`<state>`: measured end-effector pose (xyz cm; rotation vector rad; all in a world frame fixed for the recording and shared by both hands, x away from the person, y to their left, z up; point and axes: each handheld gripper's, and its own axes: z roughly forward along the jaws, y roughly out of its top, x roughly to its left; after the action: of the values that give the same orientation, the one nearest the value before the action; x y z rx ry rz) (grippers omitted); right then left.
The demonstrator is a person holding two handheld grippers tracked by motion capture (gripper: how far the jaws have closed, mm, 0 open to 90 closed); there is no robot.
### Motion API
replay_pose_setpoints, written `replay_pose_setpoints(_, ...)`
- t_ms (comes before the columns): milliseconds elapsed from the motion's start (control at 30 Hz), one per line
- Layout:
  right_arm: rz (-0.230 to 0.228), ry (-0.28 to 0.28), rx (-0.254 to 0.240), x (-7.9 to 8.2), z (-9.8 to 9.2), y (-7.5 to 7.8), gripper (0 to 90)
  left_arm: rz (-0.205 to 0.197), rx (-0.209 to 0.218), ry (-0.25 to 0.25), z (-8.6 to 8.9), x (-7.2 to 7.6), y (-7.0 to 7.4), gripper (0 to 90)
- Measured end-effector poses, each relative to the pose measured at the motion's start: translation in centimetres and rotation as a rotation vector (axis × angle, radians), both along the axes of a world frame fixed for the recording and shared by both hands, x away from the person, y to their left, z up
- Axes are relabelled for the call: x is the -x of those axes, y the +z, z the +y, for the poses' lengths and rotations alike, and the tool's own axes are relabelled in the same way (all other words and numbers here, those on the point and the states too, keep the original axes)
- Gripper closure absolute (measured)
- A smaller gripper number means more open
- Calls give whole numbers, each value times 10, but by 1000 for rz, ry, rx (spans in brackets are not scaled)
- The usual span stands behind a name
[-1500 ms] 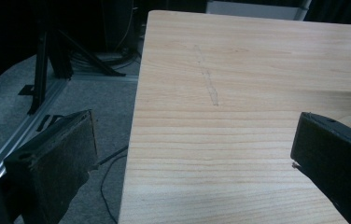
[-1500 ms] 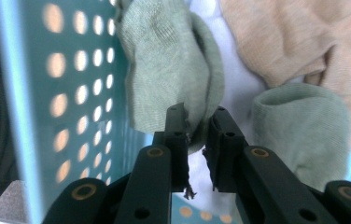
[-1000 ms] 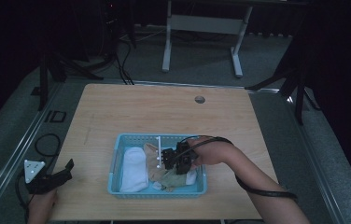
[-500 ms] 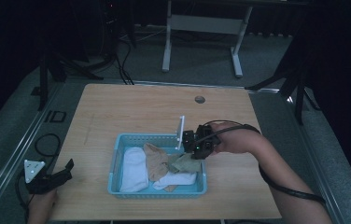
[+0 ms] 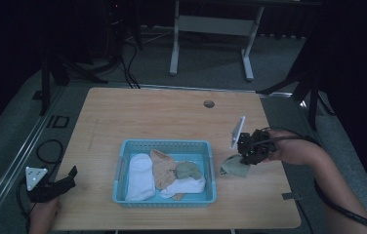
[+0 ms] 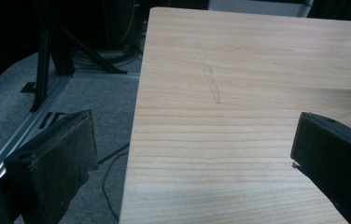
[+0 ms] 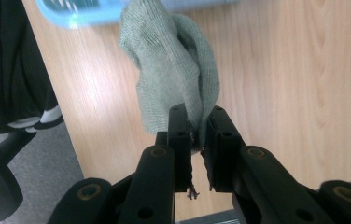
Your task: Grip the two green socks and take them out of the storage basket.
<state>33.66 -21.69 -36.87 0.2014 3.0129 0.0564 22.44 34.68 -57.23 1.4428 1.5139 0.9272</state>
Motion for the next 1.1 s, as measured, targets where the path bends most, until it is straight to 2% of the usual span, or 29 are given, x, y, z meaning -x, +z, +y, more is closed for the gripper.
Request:
replay_pose_setpoints(133, 22, -37, -10, -1, -21, -12, 817, 1, 0, 0, 0, 0, 0, 7)
replay_pose_setpoints(333, 89, -60, -27, 2, -40, -40, 817, 0, 1, -1, 0, 0, 0, 7)
replay_pose_setpoints(367, 89, -60, -27, 2, -40, -40, 817, 0, 1, -1, 0, 0, 0, 7)
replay_pose_setpoints(400, 116, -66, -27, 2, -45, -52, 817, 2, 1, -2, 0, 0, 0, 7)
replay_pose_setpoints(433, 116, -66, -27, 2, -45, -52, 817, 2, 1, -2, 0, 0, 0, 7)
replay_pose_setpoints(467, 144, -70, -19, 3, -48, -67, 817, 0, 3, 0, 0, 0, 0, 7)
replay_pose_setpoints(500, 144, -70, -19, 3, -48, -67, 817, 0, 3, 0, 0, 0, 0, 7)
replay_pose_setpoints(533, 159, -70, -16, 3, -49, -77, 816, -1, 1, 0, 0, 0, 0, 7)
replay_pose_setpoints(567, 159, -70, -16, 3, -49, -77, 816, -1, 1, 0, 0, 0, 0, 7)
replay_pose_setpoints(600, 172, -75, -13, 2, -50, -87, 813, 1, -2, -1, 0, 0, 0, 7)
replay_pose_setpoints(667, 183, -84, 1, 1, -50, -96, 750, 2, 0, 0, 0, 0, 0, 7)
replay_pose_setpoints(700, 183, -84, 1, 1, -50, -96, 750, 2, 0, 0, 0, 0, 0, 7)
replay_pose_setpoints(733, 183, -95, 7, -2, -51, -100, 683, 3, -1, -1, 0, 0, 0, 7)
replay_pose_setpoints(767, 183, -95, 7, -2, -51, -100, 683, 3, -1, 0, 0, 0, 0, 7)
replay_pose_setpoints(800, 161, -109, 13, -4, -51, -99, 625, 2, -1, 1, 0, 0, 0, 7)
replay_pose_setpoints(967, 124, -109, 12, -8, -46, -85, 621, 2, -1, 1, 0, 0, 0, 7)
replay_pose_setpoints(1000, 107, -93, 6, -9, -41, -77, 621, 1, -1, 0, 0, 0, 0, 7)
replay_pose_setpoints(1100, 94, -81, 3, -9, -33, -69, 621, 1, -1, 0, 0, 0, 0, 7)
